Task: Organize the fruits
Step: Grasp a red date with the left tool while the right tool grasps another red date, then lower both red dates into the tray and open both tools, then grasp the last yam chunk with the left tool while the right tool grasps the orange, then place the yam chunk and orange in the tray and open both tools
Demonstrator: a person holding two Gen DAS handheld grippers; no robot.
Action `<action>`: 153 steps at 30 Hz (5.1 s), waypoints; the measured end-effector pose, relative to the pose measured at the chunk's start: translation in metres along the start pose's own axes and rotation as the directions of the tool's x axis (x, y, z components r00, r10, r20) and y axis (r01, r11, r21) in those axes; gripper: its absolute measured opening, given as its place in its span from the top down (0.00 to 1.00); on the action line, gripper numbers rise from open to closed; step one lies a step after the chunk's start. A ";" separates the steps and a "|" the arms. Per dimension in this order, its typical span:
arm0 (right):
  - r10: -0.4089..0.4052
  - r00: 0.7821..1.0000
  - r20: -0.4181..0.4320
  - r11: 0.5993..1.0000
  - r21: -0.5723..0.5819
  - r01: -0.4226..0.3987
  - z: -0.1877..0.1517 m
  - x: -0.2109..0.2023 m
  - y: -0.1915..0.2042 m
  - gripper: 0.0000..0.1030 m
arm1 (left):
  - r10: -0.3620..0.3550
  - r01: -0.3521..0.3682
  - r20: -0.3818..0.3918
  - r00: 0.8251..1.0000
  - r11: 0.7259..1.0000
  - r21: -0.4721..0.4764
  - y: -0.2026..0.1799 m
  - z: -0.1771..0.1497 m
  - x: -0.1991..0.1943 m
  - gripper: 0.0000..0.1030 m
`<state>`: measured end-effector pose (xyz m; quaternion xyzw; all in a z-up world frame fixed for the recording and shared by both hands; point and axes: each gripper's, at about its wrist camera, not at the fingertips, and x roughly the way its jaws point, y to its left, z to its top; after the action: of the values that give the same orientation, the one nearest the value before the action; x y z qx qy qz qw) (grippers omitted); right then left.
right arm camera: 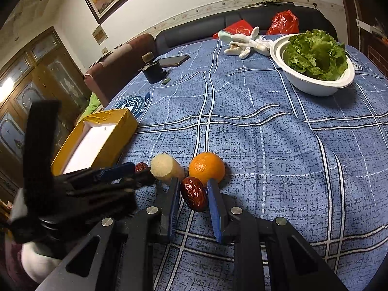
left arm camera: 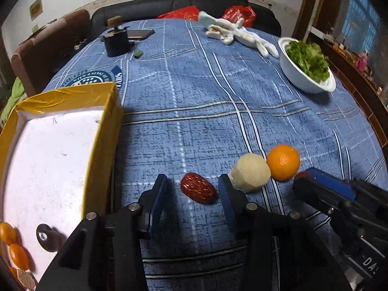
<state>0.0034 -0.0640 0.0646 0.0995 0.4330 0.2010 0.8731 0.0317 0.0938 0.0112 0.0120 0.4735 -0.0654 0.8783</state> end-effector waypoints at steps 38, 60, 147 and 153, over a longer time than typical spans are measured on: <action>0.222 0.959 -0.177 0.942 -0.216 -0.258 -0.016 0.045 0.199 0.74 | 0.039 0.015 0.107 0.993 0.888 -0.460 0.217 -0.073 -0.102 0.69; 0.123 0.990 -0.074 0.978 -0.161 -0.134 -0.016 0.010 0.154 0.50 | -0.108 0.232 0.300 0.948 0.879 -0.417 0.161 -0.090 -0.163 0.13; 0.006 0.999 0.042 0.985 0.170 -0.013 0.022 -0.003 -0.042 0.61 | -0.043 0.044 0.039 0.998 0.999 -0.016 -0.024 -0.001 -0.015 0.71; 0.015 0.999 0.041 0.986 0.164 -0.021 0.023 -0.001 -0.040 0.61 | -0.072 0.081 0.099 0.992 0.993 -0.088 0.001 -0.011 -0.054 0.71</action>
<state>0.0313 -0.1007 0.0653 0.1789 0.4297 0.1705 0.8685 -0.0064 0.1014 0.0501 -0.0497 0.4335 -0.0777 0.8964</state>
